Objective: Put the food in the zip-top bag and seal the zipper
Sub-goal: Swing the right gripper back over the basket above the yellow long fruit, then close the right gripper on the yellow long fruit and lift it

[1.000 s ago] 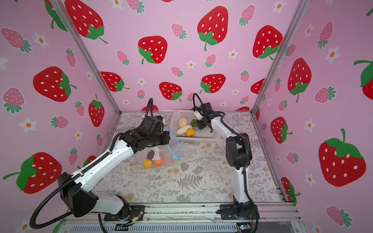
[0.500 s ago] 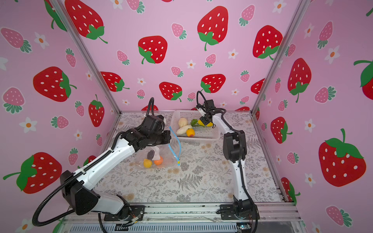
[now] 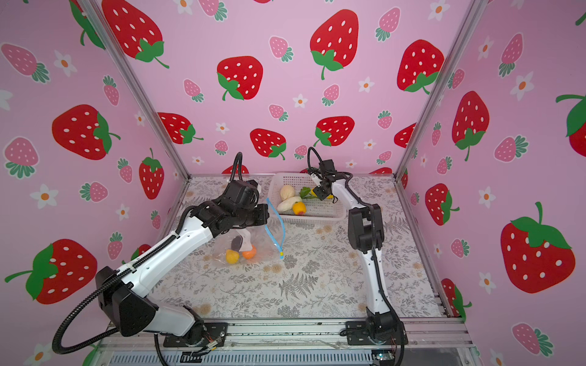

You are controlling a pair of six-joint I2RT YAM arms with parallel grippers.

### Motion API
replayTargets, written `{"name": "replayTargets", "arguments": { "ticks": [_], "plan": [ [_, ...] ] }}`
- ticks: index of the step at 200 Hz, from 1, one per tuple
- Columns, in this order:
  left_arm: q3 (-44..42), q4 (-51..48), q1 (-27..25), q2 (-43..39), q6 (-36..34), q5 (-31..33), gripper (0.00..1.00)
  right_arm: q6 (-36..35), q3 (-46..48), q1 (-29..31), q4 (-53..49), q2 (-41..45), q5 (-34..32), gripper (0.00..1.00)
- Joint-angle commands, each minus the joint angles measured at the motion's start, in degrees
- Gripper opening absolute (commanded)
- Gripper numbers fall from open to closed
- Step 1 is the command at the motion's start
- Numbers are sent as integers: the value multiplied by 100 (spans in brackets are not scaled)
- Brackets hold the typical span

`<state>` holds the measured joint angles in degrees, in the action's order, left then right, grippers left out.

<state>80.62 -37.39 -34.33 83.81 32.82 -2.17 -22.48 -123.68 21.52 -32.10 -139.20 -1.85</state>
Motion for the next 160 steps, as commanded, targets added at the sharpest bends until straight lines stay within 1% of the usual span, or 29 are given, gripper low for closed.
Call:
{"name": "replayTargets", "arguments": {
  "ticks": [1,93,108,130,160],
  "plan": [
    [252,-3,23,30,23,-3,0,-76,-162,-27,-122,-225,79,63],
    [234,-12,25,30,23,-12,0,104,-287,-30,-76,-466,0,71],
    [244,-8,22,30,28,-12,0,151,-332,-27,-69,-509,12,71],
    [239,-7,23,20,23,-4,0,223,-367,-25,-83,-539,18,66],
    [235,-12,23,6,25,-2,0,297,-373,-31,-82,-564,68,65]
  ]
}}
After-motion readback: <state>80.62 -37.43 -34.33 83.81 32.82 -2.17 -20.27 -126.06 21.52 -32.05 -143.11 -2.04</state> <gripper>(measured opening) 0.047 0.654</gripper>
